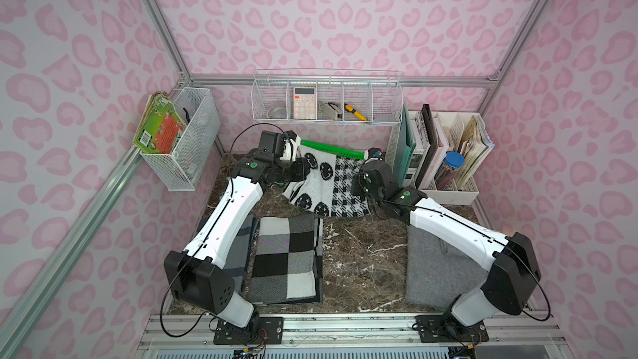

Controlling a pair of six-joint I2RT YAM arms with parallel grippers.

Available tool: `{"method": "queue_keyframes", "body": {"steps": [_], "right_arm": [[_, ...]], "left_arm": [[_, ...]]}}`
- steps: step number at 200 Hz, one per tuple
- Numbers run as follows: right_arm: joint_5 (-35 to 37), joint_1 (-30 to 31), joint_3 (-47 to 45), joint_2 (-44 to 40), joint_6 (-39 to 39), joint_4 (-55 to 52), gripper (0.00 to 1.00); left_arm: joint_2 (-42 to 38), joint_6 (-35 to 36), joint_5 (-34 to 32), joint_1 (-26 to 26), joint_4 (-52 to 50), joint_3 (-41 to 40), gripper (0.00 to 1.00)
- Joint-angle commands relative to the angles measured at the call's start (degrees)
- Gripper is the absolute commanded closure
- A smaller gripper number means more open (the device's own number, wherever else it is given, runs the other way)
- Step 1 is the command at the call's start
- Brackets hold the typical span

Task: Put the folded scarf in the basket
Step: Place the scarf in the basket.

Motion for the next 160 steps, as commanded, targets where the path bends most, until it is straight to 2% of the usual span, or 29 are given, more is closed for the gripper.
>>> {"method": "queue_keyframes", "body": {"steps": [1, 76, 113, 160], "right_arm": [[1.02, -1.19, 3.65, 2.57, -1.24, 0.6, 1.0], [1.1, -5.36, 12.46, 13.36, -2.99, 2.94, 1.0], [1.61, -5.58, 15.07, 17.04, -3.55, 4.04, 1.0], [1.46, -5.56, 17.71, 22.01, -3.8, 3.66, 1.0]], "left_arm": [[2.8, 2.17, 1.36, 1.79, 1.68, 2.7, 1.0], [16.07, 4.49, 5.07, 5.69, 8.17, 12.66, 1.0], [21.28, 6.1, 4.4, 5.8, 11.67, 16.46, 1.0], [25.29, 8.02, -0.16, 6.01, 14.01, 17.35, 1.0]]}}
